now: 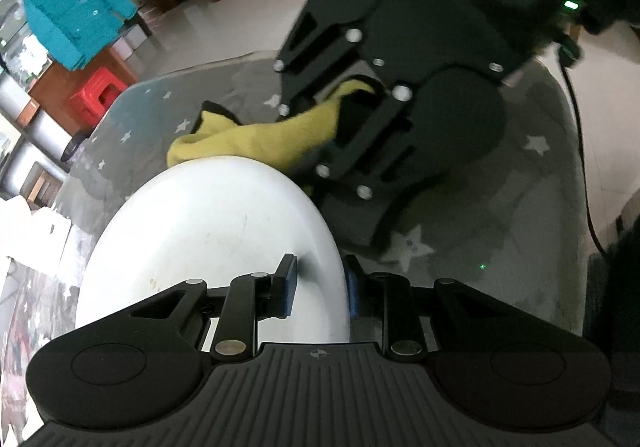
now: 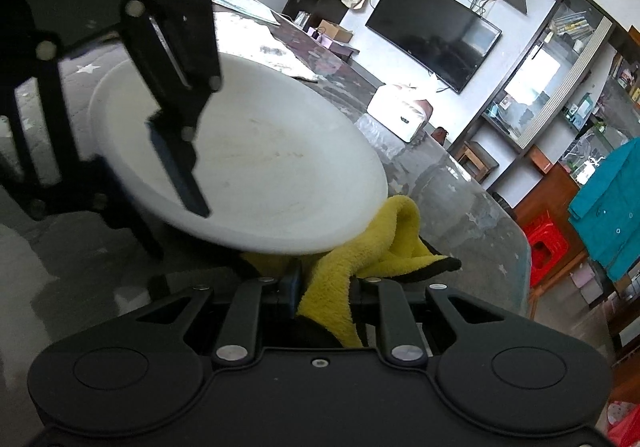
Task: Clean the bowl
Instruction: 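Sweep the yellow cloth across the bowl interior with the right gripper while the left gripper holds the rim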
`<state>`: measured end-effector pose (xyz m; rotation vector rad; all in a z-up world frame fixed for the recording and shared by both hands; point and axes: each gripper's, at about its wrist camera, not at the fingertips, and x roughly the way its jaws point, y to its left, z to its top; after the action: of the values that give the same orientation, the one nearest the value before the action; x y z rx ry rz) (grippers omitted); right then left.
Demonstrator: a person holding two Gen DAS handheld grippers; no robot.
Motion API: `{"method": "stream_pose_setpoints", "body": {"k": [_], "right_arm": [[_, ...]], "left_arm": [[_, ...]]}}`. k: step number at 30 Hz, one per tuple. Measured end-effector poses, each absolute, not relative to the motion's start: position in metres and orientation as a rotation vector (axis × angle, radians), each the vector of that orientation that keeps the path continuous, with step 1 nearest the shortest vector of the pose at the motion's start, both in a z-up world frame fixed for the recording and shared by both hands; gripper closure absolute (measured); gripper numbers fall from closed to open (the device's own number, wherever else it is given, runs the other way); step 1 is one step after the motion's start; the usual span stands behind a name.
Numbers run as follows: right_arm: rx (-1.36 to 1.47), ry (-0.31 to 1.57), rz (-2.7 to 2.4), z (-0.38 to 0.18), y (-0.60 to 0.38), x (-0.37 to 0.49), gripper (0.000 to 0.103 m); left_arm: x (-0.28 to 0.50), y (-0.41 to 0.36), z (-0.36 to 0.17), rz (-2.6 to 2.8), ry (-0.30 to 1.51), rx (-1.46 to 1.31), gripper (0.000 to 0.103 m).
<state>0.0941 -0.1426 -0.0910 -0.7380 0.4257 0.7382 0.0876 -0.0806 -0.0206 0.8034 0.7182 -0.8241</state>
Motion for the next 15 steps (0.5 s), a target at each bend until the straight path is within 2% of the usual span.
{"method": "stream_pose_setpoints", "body": {"k": [15], "right_arm": [[-0.752,0.441,0.745,-0.089,-0.161,0.062,0.083]], "left_arm": [[0.101,-0.098,-0.014,-0.818,0.709,0.795,0.074]]}}
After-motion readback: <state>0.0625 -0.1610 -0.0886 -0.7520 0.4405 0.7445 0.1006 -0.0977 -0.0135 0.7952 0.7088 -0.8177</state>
